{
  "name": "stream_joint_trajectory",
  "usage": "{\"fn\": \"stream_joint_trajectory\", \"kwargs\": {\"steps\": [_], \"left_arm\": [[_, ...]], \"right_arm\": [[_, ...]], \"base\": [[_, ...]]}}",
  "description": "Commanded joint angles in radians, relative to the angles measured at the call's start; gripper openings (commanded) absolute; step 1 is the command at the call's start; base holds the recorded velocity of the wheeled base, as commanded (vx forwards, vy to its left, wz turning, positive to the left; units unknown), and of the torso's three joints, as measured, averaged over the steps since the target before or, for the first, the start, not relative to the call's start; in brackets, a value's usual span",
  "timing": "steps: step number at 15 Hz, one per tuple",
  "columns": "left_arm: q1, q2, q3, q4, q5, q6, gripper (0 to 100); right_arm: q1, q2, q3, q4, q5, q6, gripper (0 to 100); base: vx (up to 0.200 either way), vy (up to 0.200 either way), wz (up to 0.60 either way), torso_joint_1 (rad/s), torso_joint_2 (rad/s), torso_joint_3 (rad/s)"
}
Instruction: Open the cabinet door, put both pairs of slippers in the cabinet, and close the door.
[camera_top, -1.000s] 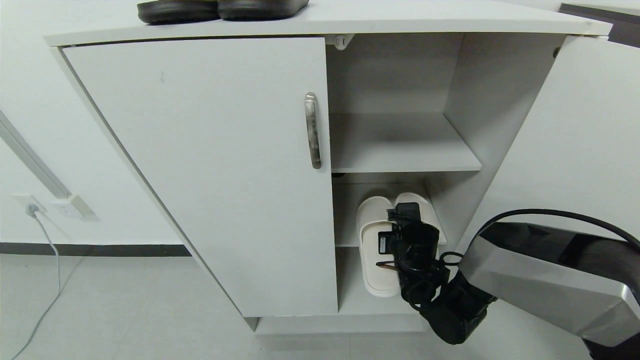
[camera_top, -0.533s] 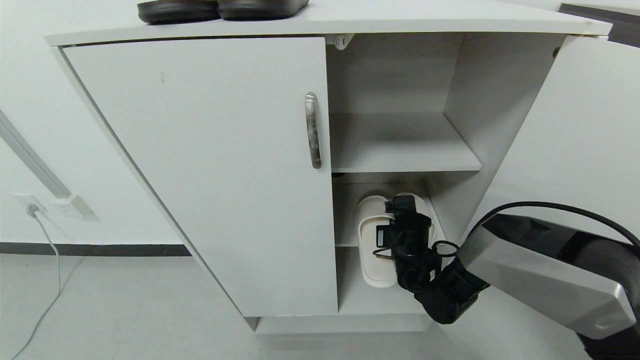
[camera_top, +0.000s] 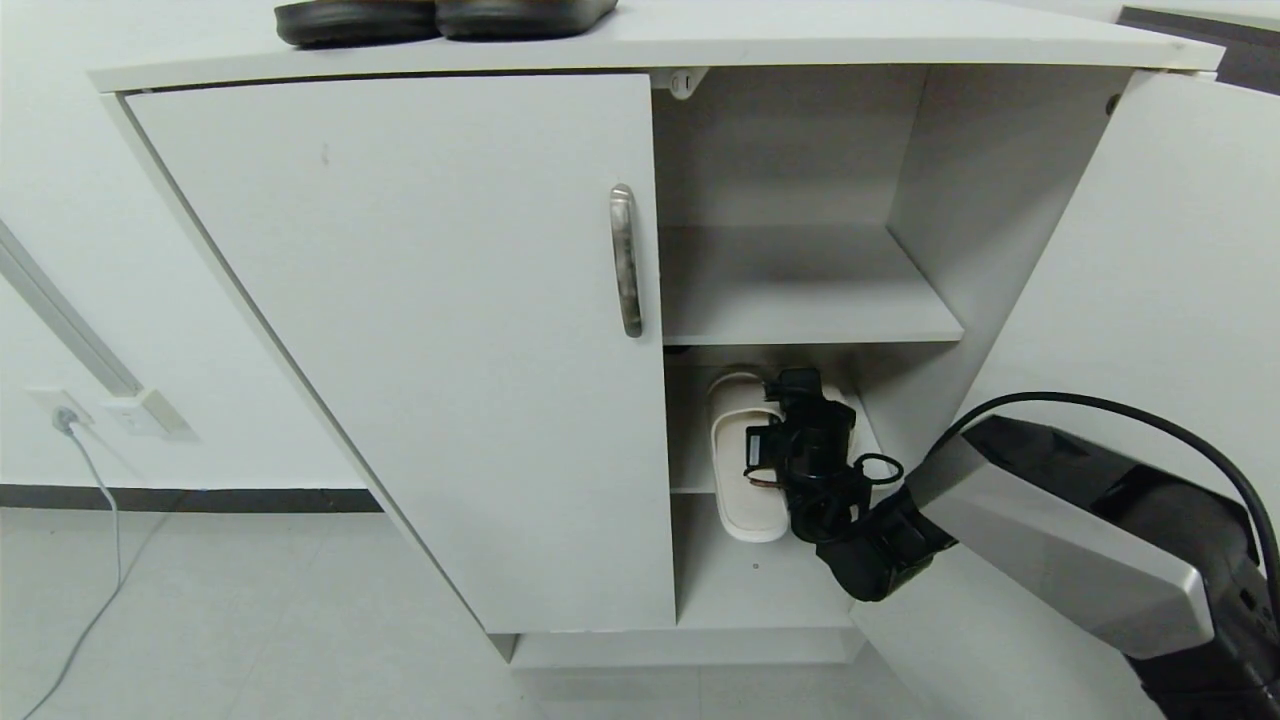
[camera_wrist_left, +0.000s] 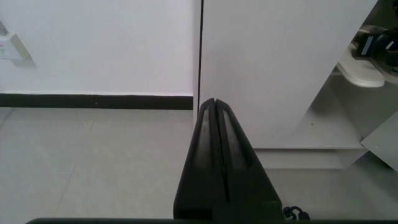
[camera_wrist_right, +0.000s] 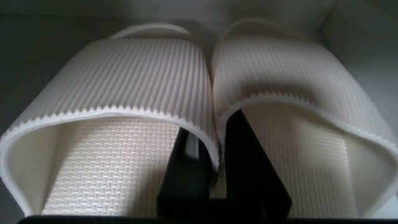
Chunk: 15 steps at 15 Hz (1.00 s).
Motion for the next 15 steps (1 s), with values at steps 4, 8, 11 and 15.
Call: {"fn": "stream_joint_trajectory", "kwargs": {"steps": [4,8,11,15], "left_arm": [[0.0,0.001,0.0,0.001,0.0,-0.002,0],[0.0,0.001,0.0,0.001,0.0,0.0,0],[0.0,0.001,0.0,-0.001,0.0,0.0,0],[0.0,0.001,0.002,0.001,0.0,0.0,0]], "right_arm": [[-0.025,0.049,-0.175,0.116,0.004,-0.002,0],[-0.03,0.081,-0.247,0.155,0.002,-0.002,0],[-0.033,0.096,-0.281,0.182,0.002,-0.002,0],[-0.034,0.11,-0.313,0.205,0.002,-0.002,0]], "base": [[0.0,0.0,0.0,0.0,0.0,0.0],[0.0,0.0,0.0,0.0,0.0,0.0],[0.0,0.0,0.0,0.0,0.0,0.0],[0.0,0.0,0.0,0.0,0.0,0.0]]}}
